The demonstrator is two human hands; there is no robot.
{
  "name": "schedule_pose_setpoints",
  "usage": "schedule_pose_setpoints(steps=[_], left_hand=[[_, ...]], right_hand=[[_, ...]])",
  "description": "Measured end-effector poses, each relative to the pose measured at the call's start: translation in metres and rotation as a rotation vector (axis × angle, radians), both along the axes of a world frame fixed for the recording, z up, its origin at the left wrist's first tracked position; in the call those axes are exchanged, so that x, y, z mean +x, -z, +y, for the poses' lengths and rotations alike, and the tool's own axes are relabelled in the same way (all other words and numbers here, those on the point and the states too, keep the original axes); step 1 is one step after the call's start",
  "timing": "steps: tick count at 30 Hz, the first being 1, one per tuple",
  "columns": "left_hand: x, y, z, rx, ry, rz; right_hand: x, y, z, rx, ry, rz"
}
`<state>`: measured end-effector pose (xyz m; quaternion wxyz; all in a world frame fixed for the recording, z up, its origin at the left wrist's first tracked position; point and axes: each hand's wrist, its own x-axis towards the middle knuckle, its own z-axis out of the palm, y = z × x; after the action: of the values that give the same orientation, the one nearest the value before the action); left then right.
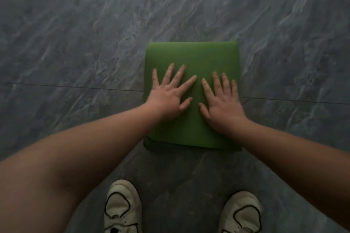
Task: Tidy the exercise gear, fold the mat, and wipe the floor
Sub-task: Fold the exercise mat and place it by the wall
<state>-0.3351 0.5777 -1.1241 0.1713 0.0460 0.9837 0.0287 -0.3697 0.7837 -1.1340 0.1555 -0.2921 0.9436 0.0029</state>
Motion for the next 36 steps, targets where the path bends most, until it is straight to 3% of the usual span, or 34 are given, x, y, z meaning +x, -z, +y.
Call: schedule_pose_setpoints(steps=[6, 14, 17, 21, 23, 28, 36], left_hand=[[0.037, 0.043, 0.023, -0.004, -0.073, -0.086], [0.036, 0.044, 0.025, 0.009, -0.092, -0.094], [0.032, 0.038, 0.022, 0.03, -0.134, -0.064], [-0.01, 0.019, 0.007, 0.219, -0.44, 0.002], [-0.038, 0.013, -0.002, 0.267, -0.532, -0.015], [-0.078, 0.015, -0.021, 0.195, -0.55, -0.163], [-0.106, 0.014, -0.052, 0.239, -0.524, -0.169]], right_hand=[[-0.007, 0.031, 0.045, 0.051, -0.162, -0.104], [-0.008, 0.037, 0.046, 0.014, -0.149, -0.104], [-0.012, 0.027, 0.04, -0.064, -0.073, -0.112], [-0.053, 0.005, 0.011, -0.22, 0.186, -0.161], [-0.079, -0.003, -0.003, -0.206, 0.278, -0.221], [-0.11, -0.003, -0.021, -0.004, 0.259, -0.273], [-0.128, 0.003, -0.017, -0.028, 0.321, -0.301]])
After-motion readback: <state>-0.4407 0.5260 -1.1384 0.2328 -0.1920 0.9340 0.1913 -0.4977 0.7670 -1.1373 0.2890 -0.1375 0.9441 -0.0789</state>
